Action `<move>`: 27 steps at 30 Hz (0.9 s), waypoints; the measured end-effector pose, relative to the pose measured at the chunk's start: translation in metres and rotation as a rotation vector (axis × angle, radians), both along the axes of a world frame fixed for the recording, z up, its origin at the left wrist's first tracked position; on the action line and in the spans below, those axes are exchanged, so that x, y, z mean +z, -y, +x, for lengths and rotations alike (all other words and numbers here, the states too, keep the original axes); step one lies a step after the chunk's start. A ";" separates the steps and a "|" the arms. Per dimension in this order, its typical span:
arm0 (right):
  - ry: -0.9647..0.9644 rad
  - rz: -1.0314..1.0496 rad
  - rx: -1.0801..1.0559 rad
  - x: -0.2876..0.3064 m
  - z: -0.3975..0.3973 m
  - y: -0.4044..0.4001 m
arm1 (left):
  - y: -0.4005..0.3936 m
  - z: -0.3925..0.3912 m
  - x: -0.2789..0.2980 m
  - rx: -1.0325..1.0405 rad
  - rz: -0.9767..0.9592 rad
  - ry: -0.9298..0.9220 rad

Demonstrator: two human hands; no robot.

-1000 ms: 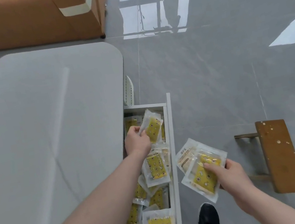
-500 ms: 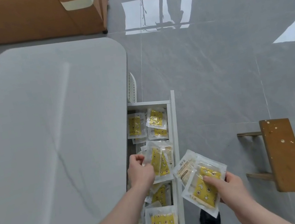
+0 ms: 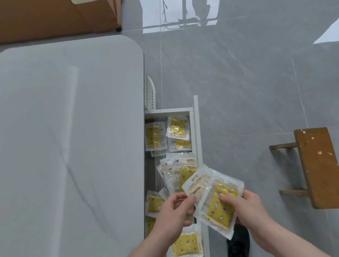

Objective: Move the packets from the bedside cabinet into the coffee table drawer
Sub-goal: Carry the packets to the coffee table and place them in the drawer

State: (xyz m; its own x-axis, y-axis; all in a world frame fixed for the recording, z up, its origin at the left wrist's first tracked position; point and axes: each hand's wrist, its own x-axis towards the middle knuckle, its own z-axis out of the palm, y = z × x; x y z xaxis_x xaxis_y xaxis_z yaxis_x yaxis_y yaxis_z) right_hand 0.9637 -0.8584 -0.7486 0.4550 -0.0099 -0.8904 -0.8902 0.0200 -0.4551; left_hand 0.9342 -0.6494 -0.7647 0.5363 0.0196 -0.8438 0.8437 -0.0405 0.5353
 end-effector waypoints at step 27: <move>0.088 -0.012 -0.049 -0.022 0.045 -0.016 | 0.010 0.112 -0.029 0.214 0.075 -0.013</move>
